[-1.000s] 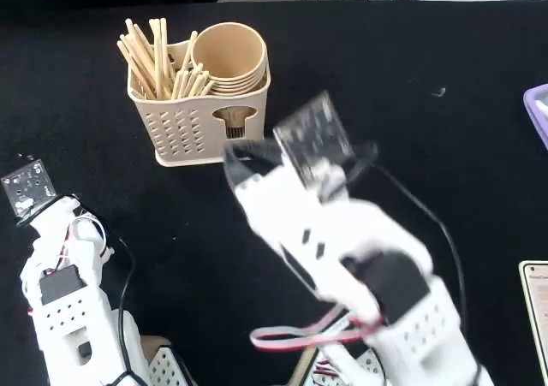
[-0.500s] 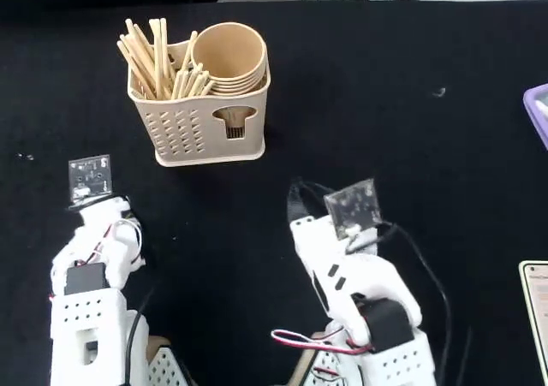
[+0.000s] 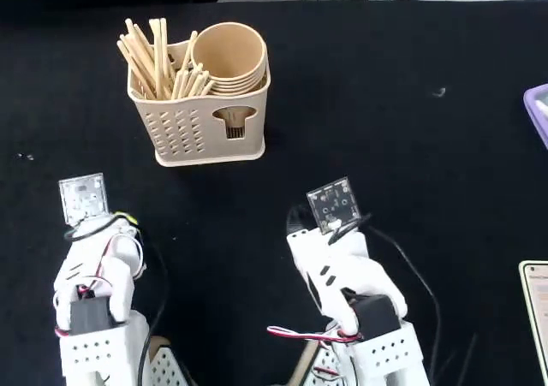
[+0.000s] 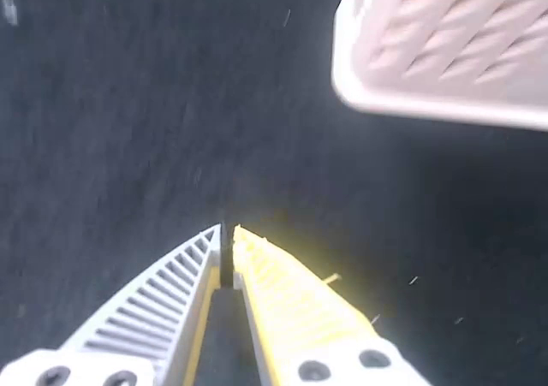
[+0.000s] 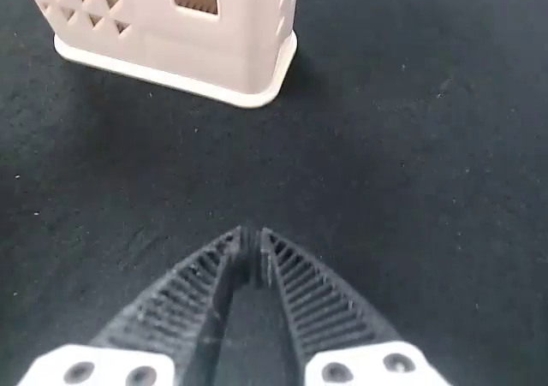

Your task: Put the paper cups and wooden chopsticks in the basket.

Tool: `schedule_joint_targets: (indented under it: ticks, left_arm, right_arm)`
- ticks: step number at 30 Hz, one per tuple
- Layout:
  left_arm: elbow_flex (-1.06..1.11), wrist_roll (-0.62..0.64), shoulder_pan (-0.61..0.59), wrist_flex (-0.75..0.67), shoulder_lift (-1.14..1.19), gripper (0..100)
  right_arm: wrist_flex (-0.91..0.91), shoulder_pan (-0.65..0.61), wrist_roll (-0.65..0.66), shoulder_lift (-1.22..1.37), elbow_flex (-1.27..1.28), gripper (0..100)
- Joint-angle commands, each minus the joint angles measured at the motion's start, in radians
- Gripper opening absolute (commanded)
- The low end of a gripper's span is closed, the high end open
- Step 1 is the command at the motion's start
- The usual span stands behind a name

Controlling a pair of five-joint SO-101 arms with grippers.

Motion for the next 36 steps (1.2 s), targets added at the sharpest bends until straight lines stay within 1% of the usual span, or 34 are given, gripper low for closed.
schedule_joint_targets:
  ticks: [1, 5, 8, 10, 13, 15, 17, 18, 20, 23, 36]
  left_arm:
    - [-0.021, -0.034, 0.056, -0.011, 0.044, 3]
    - [0.019, -0.034, 0.133, -0.041, 0.044, 3]
    - [0.065, -0.034, 0.202, -0.08, 0.046, 3]
    - [0.065, -0.034, 0.209, -0.083, 0.046, 3]
    - [0.065, -0.032, 0.194, -0.08, 0.052, 3]
    - [0.065, -0.029, 0.182, -0.021, 0.052, 3]
    - [0.065, -0.032, 0.176, 0.072, 0.046, 3]
    - [0.065, -0.032, 0.177, 0.112, 0.046, 3]
    - [0.065, -0.032, 0.174, 0.187, 0.046, 3]
    - [0.062, -0.031, 0.174, 0.288, 0.044, 3]
    - [0.064, -0.029, 0.173, 0.287, 0.023, 3]
  right_arm:
    - [0.006, 0.018, 0.006, -0.087, -0.002, 2.8]
    - [0.075, 0.064, 0.006, -0.085, -0.002, 2.9]
    - [0.143, 0.135, 0.005, -0.085, -0.002, 2.9]
    - [0.21, 0.183, 0.005, -0.085, -0.002, 2.9]
    - [0.319, 0.218, -0.005, -0.085, -0.002, 2.9]
    - [0.394, 0.221, -0.086, -0.085, -0.002, 2.9]
    - [0.391, 0.242, -0.169, -0.077, -0.002, 2.9]
    - [0.391, 0.269, -0.187, -0.077, -0.002, 2.9]
    - [0.396, 0.307, -0.189, -0.085, -0.002, 2.9]
    - [0.396, 0.321, -0.19, -0.085, -0.002, 2.8]
    - [0.402, 0.322, -0.19, -0.099, -0.002, 2.8]
